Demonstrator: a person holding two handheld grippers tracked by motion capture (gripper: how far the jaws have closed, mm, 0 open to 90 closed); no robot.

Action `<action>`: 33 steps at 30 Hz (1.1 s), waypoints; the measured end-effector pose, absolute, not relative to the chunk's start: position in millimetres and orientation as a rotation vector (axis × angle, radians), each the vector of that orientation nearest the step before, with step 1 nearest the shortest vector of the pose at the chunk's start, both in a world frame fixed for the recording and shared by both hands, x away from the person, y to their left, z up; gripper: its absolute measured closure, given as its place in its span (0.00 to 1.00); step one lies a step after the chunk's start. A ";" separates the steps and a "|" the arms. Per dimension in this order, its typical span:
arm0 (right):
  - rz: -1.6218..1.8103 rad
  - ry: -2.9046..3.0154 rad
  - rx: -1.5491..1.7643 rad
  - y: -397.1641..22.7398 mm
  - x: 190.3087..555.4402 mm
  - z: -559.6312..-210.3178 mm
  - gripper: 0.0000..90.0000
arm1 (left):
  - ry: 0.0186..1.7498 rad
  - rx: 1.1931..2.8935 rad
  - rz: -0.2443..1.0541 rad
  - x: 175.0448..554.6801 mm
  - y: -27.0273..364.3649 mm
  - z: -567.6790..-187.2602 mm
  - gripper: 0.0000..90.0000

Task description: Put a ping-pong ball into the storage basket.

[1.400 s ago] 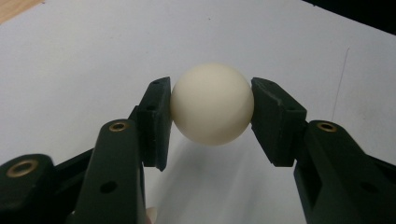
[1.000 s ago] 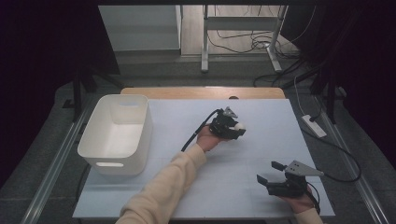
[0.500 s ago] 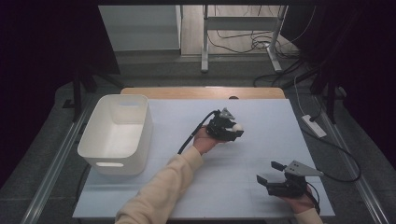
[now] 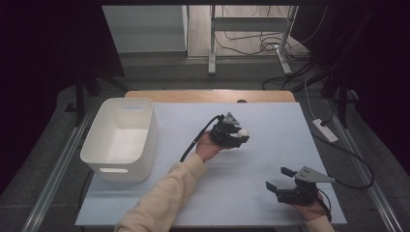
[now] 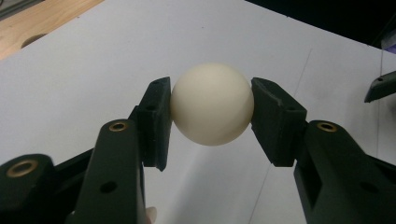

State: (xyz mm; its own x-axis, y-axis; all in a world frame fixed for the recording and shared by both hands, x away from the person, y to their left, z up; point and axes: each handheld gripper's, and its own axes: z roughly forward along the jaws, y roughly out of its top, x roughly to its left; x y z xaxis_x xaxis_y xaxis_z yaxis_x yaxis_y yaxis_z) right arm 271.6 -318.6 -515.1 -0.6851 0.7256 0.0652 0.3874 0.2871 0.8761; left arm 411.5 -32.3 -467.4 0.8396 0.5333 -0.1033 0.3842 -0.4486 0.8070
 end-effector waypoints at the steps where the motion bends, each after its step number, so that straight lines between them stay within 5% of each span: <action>1: 1.358 2.216 1.006 -318.5 271.6 -515.1 0.16 | 0.667 2.095 0.208 410.4 -31.5 -466.9 0.56; 33: 1.353 2.222 1.002 -316.5 272.4 -515.5 0.16 | 0.652 2.054 0.238 380.5 -1.2 -450.9 0.56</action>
